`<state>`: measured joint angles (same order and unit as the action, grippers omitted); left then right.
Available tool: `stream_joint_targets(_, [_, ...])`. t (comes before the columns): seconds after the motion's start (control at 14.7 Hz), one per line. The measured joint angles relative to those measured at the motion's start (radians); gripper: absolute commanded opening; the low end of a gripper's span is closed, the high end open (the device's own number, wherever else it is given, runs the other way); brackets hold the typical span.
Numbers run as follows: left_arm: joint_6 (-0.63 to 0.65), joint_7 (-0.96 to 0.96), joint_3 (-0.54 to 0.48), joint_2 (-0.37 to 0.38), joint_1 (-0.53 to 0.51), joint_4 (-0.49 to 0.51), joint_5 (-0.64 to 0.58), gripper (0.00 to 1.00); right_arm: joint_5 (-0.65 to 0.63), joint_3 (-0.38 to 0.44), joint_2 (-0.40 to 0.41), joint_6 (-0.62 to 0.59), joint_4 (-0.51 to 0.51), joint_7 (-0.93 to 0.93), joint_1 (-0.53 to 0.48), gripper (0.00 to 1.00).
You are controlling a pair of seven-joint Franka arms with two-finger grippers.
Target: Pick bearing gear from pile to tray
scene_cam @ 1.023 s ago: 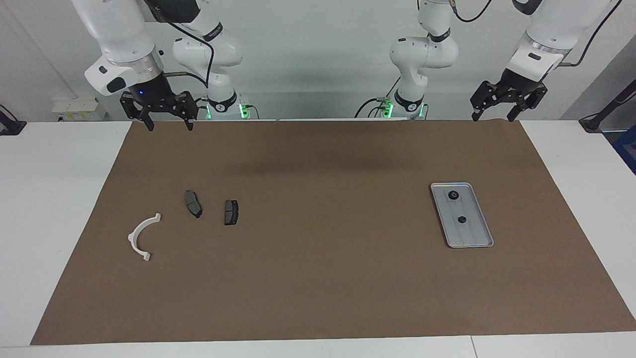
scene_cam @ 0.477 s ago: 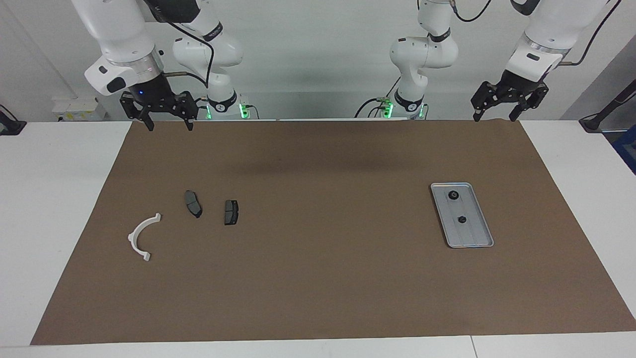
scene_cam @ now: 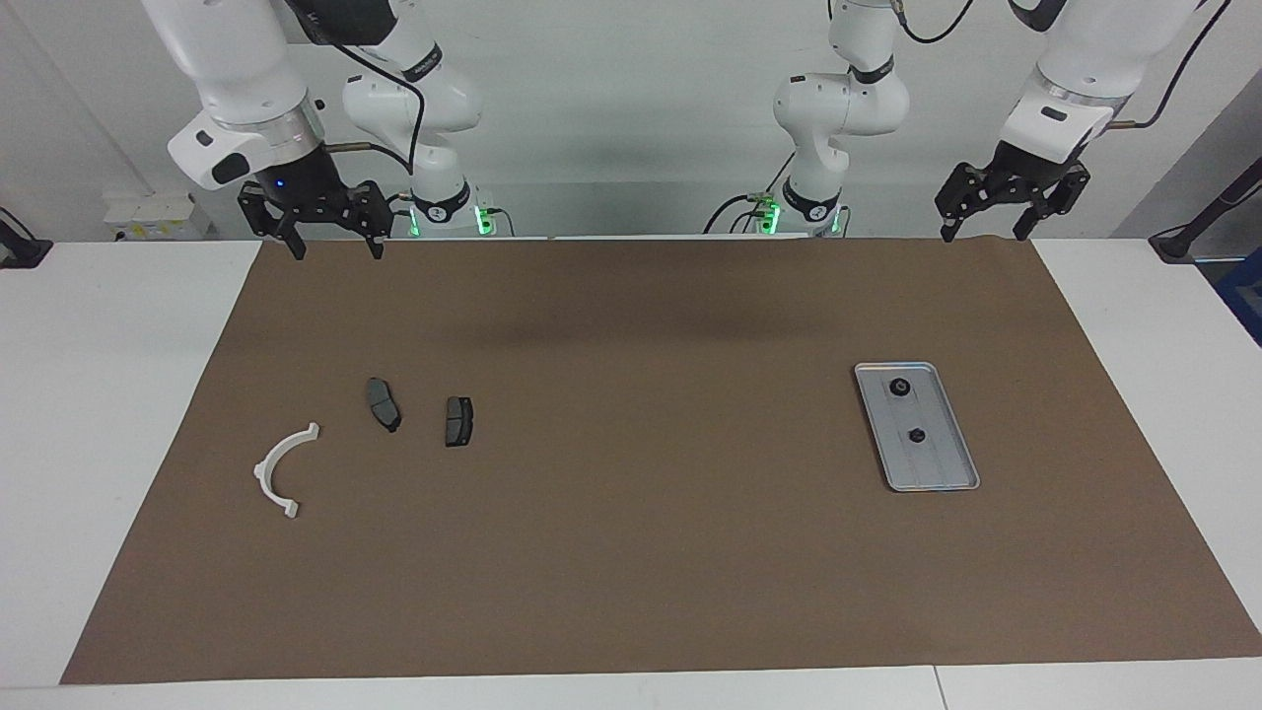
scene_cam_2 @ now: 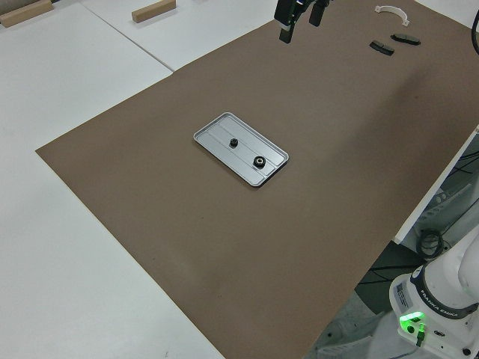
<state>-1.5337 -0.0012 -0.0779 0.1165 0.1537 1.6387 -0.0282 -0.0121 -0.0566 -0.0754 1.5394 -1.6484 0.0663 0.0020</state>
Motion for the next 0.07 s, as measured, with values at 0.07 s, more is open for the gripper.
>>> stream_joint_targets(0.07, [0.0,0.0,0.0,0.0,0.0,0.0,0.0,1.0,0.0,0.0,0.0,0.0,0.0,0.0,0.0,1.0])
